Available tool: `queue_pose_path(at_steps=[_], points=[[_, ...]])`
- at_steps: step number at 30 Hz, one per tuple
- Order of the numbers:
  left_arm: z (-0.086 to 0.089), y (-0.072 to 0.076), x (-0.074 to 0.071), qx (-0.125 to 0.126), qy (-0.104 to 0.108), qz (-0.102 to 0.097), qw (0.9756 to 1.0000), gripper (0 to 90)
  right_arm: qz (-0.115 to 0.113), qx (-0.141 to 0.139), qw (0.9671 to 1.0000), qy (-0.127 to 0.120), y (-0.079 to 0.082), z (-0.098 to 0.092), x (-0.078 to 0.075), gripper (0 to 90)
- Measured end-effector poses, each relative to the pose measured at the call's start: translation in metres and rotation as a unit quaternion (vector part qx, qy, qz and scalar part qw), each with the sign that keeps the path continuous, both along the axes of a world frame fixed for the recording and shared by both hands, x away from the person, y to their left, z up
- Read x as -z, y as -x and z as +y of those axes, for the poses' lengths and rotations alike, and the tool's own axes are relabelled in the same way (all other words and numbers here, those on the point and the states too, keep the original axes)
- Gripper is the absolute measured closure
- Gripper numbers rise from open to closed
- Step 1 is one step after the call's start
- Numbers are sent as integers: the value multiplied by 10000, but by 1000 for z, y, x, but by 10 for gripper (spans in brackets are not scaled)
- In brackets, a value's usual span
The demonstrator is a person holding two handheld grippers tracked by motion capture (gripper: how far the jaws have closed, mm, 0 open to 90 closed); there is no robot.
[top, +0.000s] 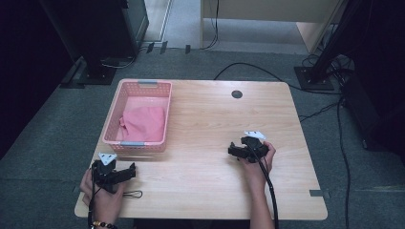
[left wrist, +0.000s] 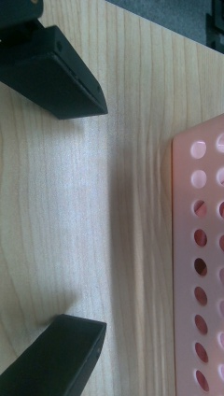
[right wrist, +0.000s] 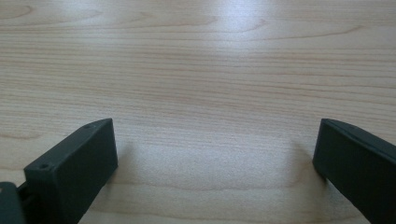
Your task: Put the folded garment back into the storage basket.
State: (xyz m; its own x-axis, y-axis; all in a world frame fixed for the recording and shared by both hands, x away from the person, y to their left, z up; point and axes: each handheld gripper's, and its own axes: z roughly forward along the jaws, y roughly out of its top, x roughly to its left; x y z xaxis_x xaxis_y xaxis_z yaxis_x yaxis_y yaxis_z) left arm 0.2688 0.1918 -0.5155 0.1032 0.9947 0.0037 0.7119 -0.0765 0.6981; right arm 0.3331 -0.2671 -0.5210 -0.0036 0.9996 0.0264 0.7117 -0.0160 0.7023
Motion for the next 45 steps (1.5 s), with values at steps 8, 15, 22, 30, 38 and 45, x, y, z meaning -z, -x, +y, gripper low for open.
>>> queue_pose_path(at_steps=[8, 15, 22, 30, 38, 45], points=[[0, 0, 0, 1, -1, 0, 10000, 0, -4, 51, 10000, 6, 2, -7, 0, 0], [0, 0, 0, -1, -1, 0, 10000, 0, -1, 88, 10000, 3, 4, -12, 0, 0], [0, 0, 0, 1, -2, 1, 10000, 0, 0, 139, 9999, 7, 5, -17, 0, 0], [0, 0, 0, 0, -1, 1, 10000, 0, 0, 183, 9998, 2, 6, -21, 0, 0], [0, 0, 0, 1, -1, 1, 10000, 0, 2, 247, 9997, -3, 7, -26, 0, 0], [0, 0, 0, 0, -1, 0, 10000, 0, -3, 276, 9996, 6, 9, -31, 0, 0]])
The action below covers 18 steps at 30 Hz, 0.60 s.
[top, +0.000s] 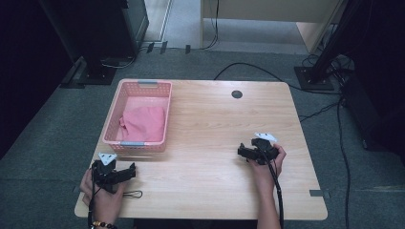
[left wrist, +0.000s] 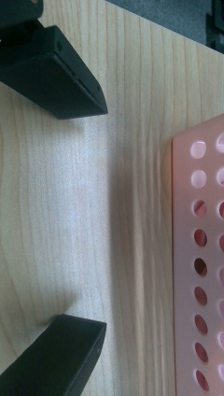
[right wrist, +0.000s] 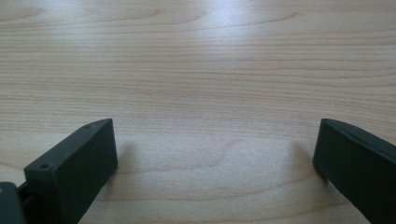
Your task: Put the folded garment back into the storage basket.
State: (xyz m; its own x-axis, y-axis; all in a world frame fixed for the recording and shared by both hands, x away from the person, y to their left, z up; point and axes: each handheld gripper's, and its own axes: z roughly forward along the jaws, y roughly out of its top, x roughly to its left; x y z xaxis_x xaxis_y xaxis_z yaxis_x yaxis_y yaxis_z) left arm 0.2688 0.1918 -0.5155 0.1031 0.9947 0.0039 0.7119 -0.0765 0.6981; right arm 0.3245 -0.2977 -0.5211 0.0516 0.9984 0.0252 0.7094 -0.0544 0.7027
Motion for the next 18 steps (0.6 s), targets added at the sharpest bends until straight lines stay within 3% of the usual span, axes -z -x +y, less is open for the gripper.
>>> queue_pose_path(at_steps=[18], points=[[0, 0, 0, 0, 1, 1, 10000, 0, 2, 140, 9999, -10, 3, -11, 0, 0]])
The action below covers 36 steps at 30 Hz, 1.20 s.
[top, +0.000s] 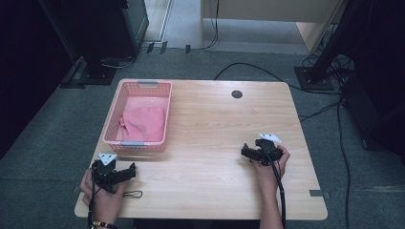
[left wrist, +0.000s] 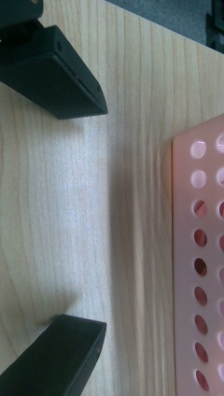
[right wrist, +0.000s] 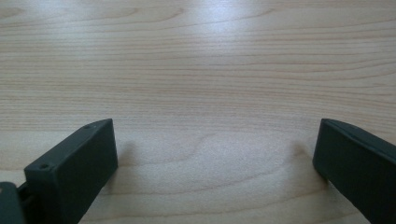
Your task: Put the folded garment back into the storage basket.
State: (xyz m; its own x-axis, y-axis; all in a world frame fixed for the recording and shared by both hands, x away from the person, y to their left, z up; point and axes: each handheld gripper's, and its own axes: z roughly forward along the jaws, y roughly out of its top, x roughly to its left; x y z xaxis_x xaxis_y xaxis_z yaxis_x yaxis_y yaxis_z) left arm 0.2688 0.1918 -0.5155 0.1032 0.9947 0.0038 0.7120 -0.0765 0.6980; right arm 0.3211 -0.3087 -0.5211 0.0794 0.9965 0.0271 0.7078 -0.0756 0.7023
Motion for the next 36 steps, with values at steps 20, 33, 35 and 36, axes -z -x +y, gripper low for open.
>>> queue_pose_path(at_steps=[20, 33, 35, 36], points=[[0, 0, 0, 0, -1, 0, 10000, 0, -11, 159, 9999, -31, 5, -15, 0, 0], [0, 0, 0, 0, 0, -1, 10000, 0, -50, 332, 9994, -84, 8, -26, 0, 0], [0, 0, 0, -4, 3, -3, 10000, 0, -50, 346, 9994, -85, 8, -27, 0, 0], [0, 0, 0, 0, 0, -1, 10000, 0, -53, 345, 9993, -91, 8, -27, 0, 0]])
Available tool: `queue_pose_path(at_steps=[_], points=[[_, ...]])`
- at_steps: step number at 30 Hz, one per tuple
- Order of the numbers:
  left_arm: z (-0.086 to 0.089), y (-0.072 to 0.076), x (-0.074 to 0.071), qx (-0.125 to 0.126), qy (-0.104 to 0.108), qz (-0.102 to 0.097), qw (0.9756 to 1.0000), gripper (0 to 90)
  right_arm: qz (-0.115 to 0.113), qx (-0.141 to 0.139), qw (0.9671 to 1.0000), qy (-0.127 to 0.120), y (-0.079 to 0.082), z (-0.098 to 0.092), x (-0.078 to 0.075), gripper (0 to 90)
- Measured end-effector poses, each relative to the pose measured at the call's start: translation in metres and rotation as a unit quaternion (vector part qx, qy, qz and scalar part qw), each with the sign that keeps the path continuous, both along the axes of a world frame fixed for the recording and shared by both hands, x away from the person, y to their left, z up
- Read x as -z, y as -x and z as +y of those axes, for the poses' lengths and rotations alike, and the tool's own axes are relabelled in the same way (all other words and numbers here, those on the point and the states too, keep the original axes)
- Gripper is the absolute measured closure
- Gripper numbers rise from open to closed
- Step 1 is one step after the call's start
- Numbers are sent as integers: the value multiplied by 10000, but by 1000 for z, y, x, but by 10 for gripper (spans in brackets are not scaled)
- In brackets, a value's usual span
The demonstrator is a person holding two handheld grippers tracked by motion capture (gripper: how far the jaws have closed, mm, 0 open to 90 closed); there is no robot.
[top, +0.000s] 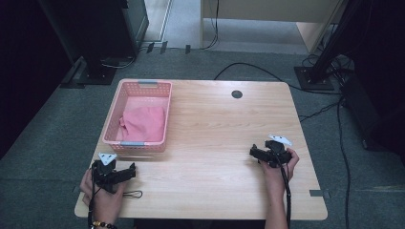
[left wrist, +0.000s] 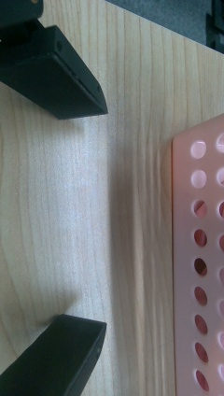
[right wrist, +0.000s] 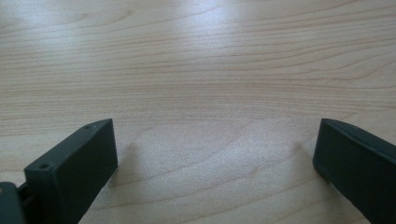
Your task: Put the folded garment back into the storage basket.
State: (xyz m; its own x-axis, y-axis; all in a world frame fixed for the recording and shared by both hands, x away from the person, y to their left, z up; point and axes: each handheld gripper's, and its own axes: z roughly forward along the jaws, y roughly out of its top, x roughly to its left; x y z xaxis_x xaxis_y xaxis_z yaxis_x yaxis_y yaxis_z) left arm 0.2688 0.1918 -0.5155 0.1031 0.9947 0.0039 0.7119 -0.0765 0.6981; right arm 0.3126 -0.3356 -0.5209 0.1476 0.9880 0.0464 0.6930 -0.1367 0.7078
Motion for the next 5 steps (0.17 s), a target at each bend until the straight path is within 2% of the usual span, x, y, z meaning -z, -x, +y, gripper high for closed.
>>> queue_pose_path(at_steps=[5], points=[[0, 0, 0, -3, 2, -3, 10000, 0, -44, 71, 9999, -84, 1, -2, 0, 0]])
